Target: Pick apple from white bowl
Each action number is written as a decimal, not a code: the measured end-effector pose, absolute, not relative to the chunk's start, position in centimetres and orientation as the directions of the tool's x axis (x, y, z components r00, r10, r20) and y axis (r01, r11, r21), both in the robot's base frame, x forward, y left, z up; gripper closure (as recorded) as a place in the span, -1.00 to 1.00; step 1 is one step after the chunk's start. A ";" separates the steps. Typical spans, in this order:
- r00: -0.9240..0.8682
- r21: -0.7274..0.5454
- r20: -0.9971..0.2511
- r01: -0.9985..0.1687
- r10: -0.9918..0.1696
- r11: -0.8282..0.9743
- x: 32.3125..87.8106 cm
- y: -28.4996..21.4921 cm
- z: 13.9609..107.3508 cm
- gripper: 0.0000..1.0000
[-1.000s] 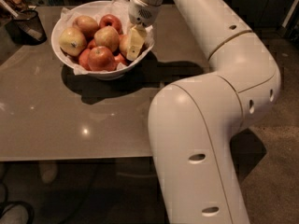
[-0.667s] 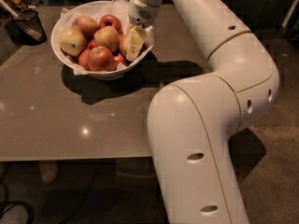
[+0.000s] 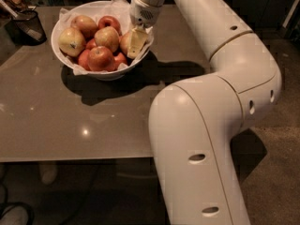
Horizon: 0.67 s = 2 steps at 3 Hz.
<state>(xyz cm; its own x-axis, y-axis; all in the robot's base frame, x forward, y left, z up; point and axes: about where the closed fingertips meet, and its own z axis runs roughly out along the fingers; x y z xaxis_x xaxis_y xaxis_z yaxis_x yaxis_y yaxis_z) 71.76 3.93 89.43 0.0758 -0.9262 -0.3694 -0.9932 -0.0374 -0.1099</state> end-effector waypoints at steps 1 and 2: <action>0.076 -0.110 -0.369 -0.993 -0.926 -0.037 71.8 3.9 89.4 0.96; 0.082 -0.144 -0.374 -0.989 -0.924 -0.029 72.3 4.5 90.1 1.00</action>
Offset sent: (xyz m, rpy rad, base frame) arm -0.0075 0.0004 0.0178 -0.0168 -0.0343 -0.0013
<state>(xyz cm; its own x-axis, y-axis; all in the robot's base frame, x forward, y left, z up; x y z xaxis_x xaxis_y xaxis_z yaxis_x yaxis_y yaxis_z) 72.29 4.47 90.08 0.0818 -0.9237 -0.3743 -0.9891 -0.0293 -0.1441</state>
